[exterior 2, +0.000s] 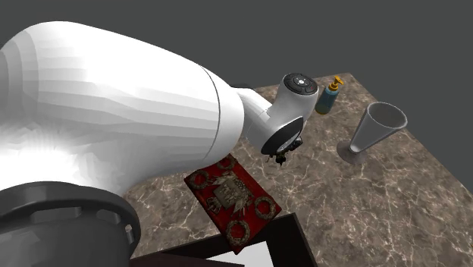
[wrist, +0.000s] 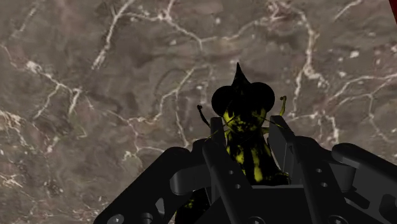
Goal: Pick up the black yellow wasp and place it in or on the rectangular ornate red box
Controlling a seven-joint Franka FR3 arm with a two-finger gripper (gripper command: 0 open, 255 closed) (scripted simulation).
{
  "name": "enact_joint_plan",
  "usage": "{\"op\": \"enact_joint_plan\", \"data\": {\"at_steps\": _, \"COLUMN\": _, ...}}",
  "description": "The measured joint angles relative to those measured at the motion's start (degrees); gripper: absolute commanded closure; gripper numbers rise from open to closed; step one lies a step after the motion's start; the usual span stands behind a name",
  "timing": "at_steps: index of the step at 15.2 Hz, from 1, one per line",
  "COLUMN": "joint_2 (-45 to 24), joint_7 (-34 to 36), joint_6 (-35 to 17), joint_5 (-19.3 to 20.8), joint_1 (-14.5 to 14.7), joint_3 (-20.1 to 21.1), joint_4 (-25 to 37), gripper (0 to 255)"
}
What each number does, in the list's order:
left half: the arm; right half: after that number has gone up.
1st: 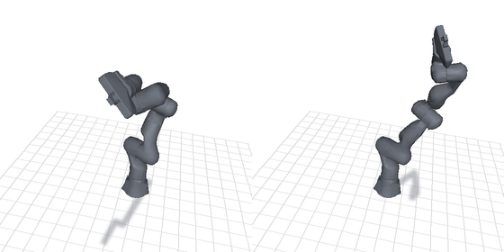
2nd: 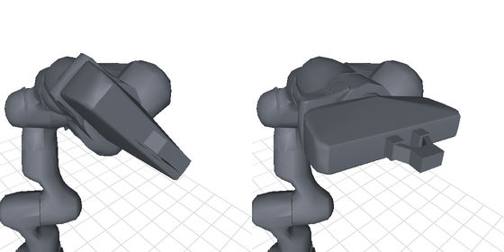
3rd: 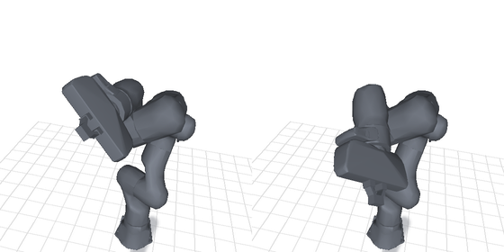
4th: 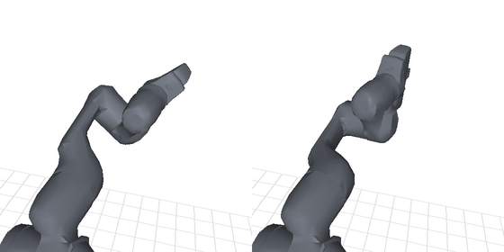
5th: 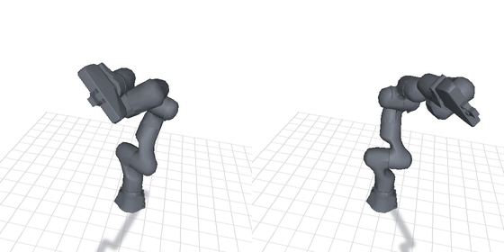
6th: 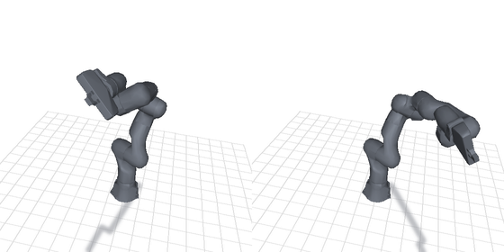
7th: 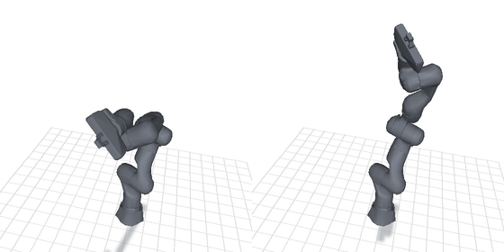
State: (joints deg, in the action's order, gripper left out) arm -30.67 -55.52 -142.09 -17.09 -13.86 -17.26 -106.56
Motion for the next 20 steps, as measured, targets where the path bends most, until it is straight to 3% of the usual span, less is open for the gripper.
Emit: {"op": "enact_joint_plan", "data": {"at_steps": 20, "joint_2": 8.3, "joint_7": 3.2, "joint_6": 10.2, "joint_5": 4.4, "joint_1": 1.9, "joint_3": -2.7, "joint_4": 2.2, "gripper": 255}}
